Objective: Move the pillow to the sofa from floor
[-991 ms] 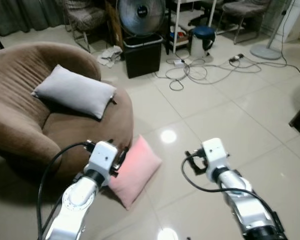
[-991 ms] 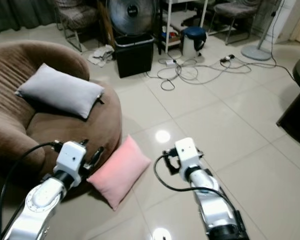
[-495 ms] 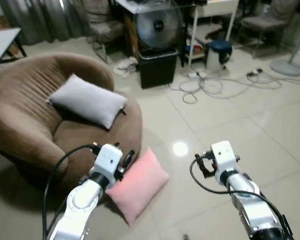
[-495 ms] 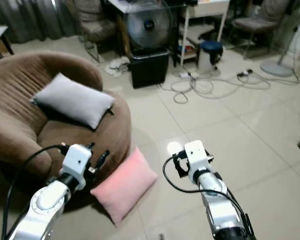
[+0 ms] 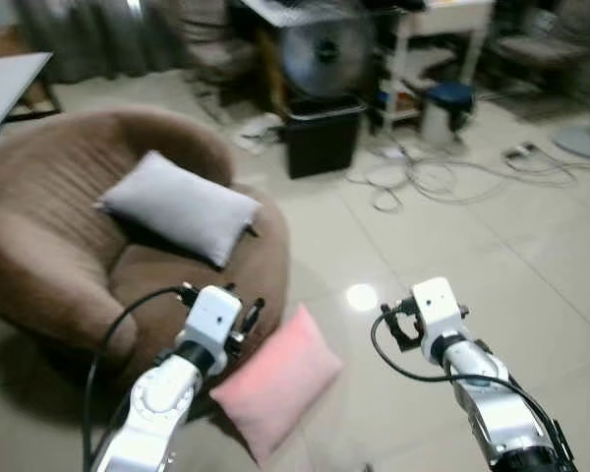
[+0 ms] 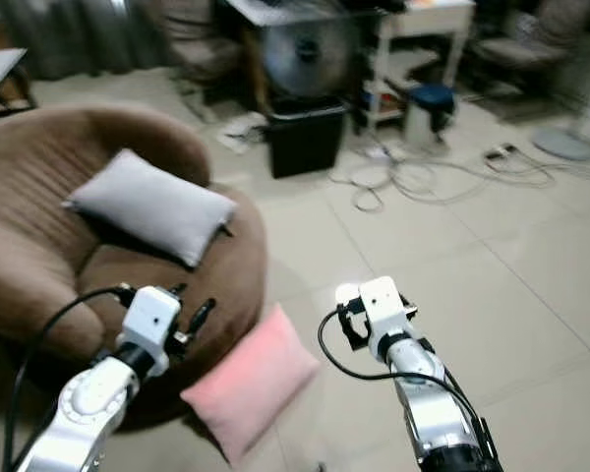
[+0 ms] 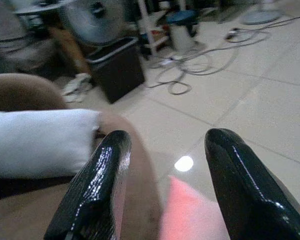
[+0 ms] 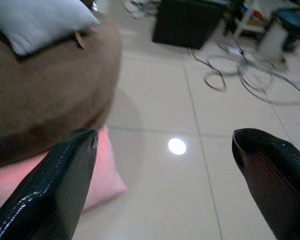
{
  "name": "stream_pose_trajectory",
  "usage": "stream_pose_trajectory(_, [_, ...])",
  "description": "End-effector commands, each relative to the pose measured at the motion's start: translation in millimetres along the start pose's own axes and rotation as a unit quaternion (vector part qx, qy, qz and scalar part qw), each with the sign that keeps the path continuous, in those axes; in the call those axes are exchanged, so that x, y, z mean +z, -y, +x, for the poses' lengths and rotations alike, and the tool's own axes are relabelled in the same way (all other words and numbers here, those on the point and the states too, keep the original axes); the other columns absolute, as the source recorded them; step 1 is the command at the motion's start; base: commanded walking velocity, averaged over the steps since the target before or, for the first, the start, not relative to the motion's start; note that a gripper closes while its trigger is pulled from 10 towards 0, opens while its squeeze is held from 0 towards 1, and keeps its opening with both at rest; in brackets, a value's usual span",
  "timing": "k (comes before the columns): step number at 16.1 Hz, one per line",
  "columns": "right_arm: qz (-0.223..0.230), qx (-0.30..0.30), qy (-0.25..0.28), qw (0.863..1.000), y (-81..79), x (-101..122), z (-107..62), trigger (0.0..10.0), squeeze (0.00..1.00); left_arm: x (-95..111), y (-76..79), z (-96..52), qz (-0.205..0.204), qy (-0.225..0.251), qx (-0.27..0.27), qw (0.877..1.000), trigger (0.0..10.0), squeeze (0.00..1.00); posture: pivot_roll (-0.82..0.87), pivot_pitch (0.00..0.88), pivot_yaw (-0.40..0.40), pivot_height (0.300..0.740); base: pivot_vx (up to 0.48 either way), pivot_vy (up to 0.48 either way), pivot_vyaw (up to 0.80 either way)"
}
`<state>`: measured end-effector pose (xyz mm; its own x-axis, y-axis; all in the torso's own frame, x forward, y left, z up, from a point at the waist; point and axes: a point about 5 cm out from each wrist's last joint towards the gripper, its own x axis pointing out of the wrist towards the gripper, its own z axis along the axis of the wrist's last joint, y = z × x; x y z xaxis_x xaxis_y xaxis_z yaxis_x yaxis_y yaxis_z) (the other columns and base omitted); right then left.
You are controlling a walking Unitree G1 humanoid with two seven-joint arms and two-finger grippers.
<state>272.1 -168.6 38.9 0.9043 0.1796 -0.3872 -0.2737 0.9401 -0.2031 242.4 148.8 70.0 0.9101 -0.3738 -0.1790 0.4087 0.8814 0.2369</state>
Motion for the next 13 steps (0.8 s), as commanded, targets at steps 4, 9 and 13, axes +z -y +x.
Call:
stream_pose_trajectory(4, [-0.014, 0.031, 0.012, 0.999, -10.0, 5.5, 2.8, 10.0, 0.0, -2.4, -4.1, -3.1, -0.003, -0.005, 0.006, 1.0, 10.0, 0.0, 0.07, 0.0, 0.029, 0.74, 0.359, 0.0, 0.0])
stream_pose_trajectory(9, [0.01, 0.037, 0.012, 0.999, -13.4, 4.3, 4.4, 10.0, 0.0, -4.0, -6.0, -8.7, -0.002, -0.01, 0.012, 1.0, 10.0, 0.0, 0.09, 0.0, 0.018, 0.74, 0.363, 0.0, 0.64])
stream_pose_trajectory(13, [0.014, 0.032, 0.009, 0.999, -9.4, -1.1, 2.6, 10.0, 0.0, -9.0, -5.7, -11.7, -0.01, -0.028, 0.013, 0.999, 10.0, 0.0, 0.09, 0.0, 0.027, 0.74, 0.085, 0.0, 0.0])
